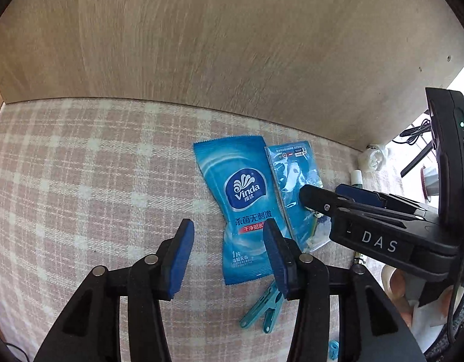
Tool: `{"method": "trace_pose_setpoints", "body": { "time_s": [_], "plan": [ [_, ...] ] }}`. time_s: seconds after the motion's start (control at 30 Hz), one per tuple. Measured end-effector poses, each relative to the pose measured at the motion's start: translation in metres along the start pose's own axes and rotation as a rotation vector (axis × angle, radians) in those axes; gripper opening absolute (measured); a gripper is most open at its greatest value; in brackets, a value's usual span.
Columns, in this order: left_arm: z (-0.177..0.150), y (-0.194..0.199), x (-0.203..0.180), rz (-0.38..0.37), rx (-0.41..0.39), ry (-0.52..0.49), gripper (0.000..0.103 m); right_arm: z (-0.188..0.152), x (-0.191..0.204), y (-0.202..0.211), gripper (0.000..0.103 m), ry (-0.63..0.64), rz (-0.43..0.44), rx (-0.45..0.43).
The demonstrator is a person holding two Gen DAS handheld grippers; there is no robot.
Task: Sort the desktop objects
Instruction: 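Move the left tool over the blue Vinda wipes packet, then close the left tool on the Vinda packet and lift it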
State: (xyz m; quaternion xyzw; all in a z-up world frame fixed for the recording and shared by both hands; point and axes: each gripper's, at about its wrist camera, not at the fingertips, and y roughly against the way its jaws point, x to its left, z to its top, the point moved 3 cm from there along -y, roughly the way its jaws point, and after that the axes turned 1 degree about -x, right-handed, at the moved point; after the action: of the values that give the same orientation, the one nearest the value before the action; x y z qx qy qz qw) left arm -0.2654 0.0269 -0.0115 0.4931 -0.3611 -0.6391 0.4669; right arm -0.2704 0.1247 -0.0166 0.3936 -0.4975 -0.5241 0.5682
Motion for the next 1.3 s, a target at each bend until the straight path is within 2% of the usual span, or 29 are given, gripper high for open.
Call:
{"method": "trace_pose_setpoints", "body": {
  "time_s": [0.03, 0.1, 0.17, 0.33, 0.47, 0.63, 0.73, 0.83, 0.9, 1.07, 1.17, 1.23, 1.3],
  "plan": [
    [0.002, -0.001, -0.004, -0.001, -0.001, -0.002, 0.053, 0.000, -0.004, 0.000, 0.058, -0.009, -0.003, 0.004],
    [0.005, -0.004, -0.011, 0.009, 0.000, -0.018, 0.060, -0.002, -0.012, 0.002, 0.058, -0.045, 0.053, 0.000],
    [0.008, -0.005, -0.013, 0.039, -0.014, -0.019, 0.060, -0.003, -0.016, 0.006, 0.058, -0.060, 0.087, -0.008],
    [0.018, -0.010, -0.014, 0.023, -0.001, 0.013, 0.060, -0.006, -0.019, 0.008, 0.058, -0.037, 0.059, -0.018],
    [0.025, -0.019, -0.025, 0.039, 0.003, -0.001, 0.060, -0.001, -0.047, 0.025, 0.058, -0.090, 0.100, -0.040],
    [0.029, -0.035, -0.045, 0.076, 0.020, -0.036, 0.060, 0.002, -0.067, 0.041, 0.058, -0.111, 0.118, -0.044],
    [0.029, -0.042, -0.058, 0.148, 0.012, -0.090, 0.057, 0.003, -0.072, 0.045, 0.058, -0.112, 0.132, -0.038],
    [0.029, -0.042, -0.068, 0.203, -0.009, -0.133, 0.050, 0.000, -0.062, 0.037, 0.058, -0.106, 0.130, -0.033],
    [0.019, -0.053, -0.073, 0.210, -0.017, -0.131, 0.048, -0.005, -0.049, 0.024, 0.058, -0.094, 0.127, -0.026],
    [0.017, -0.045, -0.041, 0.213, -0.032, -0.065, 0.041, -0.010, -0.027, 0.019, 0.060, -0.050, 0.116, -0.011],
    [0.014, -0.040, -0.021, 0.214, -0.040, -0.033, 0.038, -0.012, -0.010, 0.011, 0.067, 0.010, 0.097, 0.002],
    [0.012, -0.038, -0.011, 0.208, -0.043, -0.007, 0.036, -0.012, 0.000, 0.004, 0.067, 0.047, 0.072, 0.013],
    [0.011, -0.035, -0.005, 0.201, -0.049, 0.018, 0.035, -0.014, 0.008, -0.002, 0.068, 0.093, 0.007, 0.005]
  ]
}}
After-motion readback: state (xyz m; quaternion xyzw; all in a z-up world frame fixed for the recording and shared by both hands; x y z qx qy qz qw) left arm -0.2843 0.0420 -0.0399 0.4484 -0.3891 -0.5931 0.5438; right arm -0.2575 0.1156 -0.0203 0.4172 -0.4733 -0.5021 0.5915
